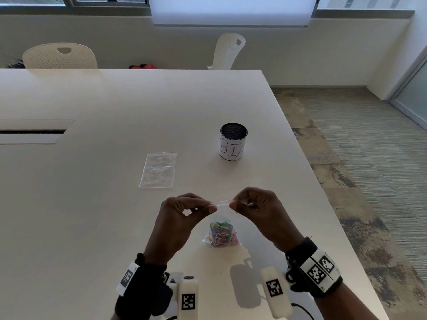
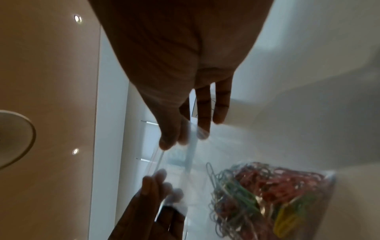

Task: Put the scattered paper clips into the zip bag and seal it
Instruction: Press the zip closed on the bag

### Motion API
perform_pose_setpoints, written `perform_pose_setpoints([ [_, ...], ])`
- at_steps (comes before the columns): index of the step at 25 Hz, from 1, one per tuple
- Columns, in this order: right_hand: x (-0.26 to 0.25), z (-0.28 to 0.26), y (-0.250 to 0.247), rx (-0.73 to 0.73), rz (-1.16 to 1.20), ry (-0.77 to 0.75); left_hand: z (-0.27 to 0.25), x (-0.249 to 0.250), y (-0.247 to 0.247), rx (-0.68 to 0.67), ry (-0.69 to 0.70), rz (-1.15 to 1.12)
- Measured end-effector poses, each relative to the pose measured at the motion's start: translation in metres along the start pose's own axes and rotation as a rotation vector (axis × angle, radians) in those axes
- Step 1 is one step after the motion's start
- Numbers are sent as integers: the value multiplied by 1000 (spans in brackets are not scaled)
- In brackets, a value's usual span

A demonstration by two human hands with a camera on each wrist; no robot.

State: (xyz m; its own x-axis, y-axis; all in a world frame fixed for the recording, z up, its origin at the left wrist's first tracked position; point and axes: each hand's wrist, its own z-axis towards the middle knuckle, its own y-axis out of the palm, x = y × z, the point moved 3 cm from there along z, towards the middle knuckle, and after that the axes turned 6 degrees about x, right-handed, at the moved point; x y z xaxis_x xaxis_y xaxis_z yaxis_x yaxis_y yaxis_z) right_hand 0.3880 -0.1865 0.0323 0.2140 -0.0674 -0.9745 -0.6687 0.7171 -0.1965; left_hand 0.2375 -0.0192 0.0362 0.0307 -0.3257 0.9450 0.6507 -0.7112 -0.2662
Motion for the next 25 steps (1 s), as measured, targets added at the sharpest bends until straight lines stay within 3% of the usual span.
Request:
perform_pose_setpoints([
  [3,0,0,-5,-248,116,99,3,13,0,-62,24,-34],
  [6,-1,-2,10,-431,5,28,7,27,-2,-88,53,-43],
  [10,-2,6,29,-371,-52,-72,17,34,-16,6,43,-133],
  [17,13,46,39,-280,21,206,18,31,-64,429,-23,-392],
  [21,19,87,47,-212,-36,395,5,23,-90,424,-18,-240],
  [25,30,115,61,-136,-258,409,-20,9,-108,386,-50,-106],
])
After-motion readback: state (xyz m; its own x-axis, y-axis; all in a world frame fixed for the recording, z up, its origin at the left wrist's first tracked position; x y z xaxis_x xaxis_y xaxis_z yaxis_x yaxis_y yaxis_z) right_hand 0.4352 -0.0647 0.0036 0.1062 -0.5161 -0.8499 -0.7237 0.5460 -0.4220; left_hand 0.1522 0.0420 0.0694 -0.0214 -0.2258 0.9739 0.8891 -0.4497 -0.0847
